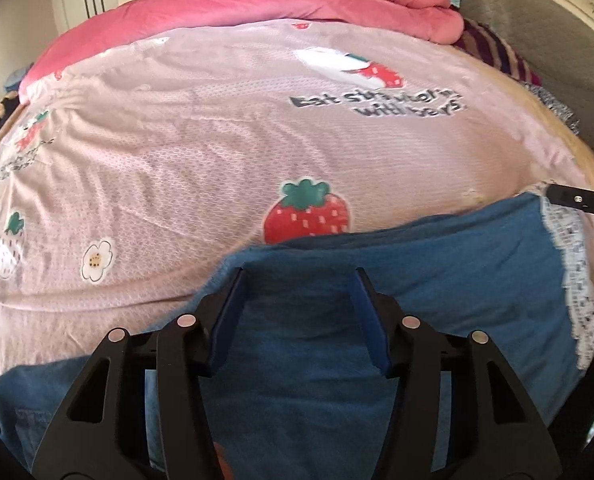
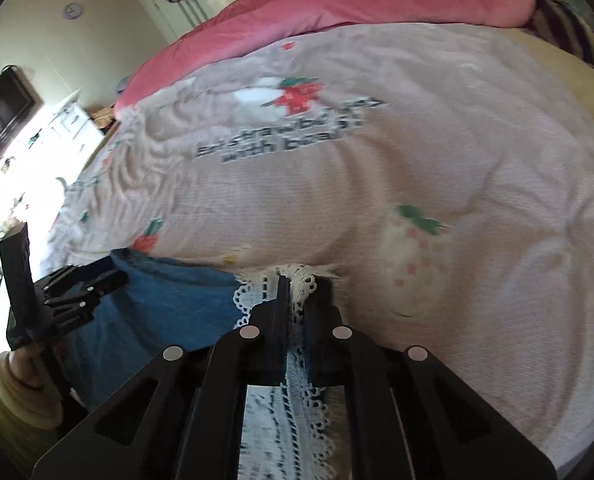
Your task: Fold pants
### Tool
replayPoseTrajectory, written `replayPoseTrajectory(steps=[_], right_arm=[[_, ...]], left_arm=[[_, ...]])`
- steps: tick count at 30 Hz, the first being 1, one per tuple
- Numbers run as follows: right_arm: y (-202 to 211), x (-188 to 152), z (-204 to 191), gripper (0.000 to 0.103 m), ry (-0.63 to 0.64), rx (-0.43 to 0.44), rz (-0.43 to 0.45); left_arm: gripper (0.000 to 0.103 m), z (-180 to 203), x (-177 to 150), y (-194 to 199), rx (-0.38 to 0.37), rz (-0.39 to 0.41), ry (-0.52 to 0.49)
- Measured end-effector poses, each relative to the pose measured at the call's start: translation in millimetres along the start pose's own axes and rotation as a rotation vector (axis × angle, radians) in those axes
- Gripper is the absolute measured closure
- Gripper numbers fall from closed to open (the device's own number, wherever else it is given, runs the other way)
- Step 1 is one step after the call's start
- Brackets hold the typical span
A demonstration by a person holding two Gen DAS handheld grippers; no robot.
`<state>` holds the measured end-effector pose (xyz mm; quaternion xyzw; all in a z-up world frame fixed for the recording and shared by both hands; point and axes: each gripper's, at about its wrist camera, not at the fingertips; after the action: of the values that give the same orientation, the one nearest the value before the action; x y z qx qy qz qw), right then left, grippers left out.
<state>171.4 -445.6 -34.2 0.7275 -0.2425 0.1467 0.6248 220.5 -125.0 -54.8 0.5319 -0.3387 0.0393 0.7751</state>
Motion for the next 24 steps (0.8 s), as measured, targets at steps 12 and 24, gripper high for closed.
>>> replayPoseTrajectory(steps=[12,24], right_arm=[[-7.6,-8.1,0.7,0.080,0.053,-0.084,0.034],[62.2,-29.4,-41.3,0.048,0.166,-0.015,0.148]], left_arm=[[0.057,-4.1,1.3,-8.6,0.018,0.006,-0.011],[0.053,14.4,-5.4,35.7,-0.003,0.094,-0.027]])
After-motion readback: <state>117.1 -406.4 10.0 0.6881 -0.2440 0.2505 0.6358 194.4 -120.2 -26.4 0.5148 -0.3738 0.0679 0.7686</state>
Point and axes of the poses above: each gripper's, at about its wrist camera, not at the fingertips, and y roughly against the way its jaws point, z to its right, x to its top, and after that the axes turned 12 degrees about -x, right-handed
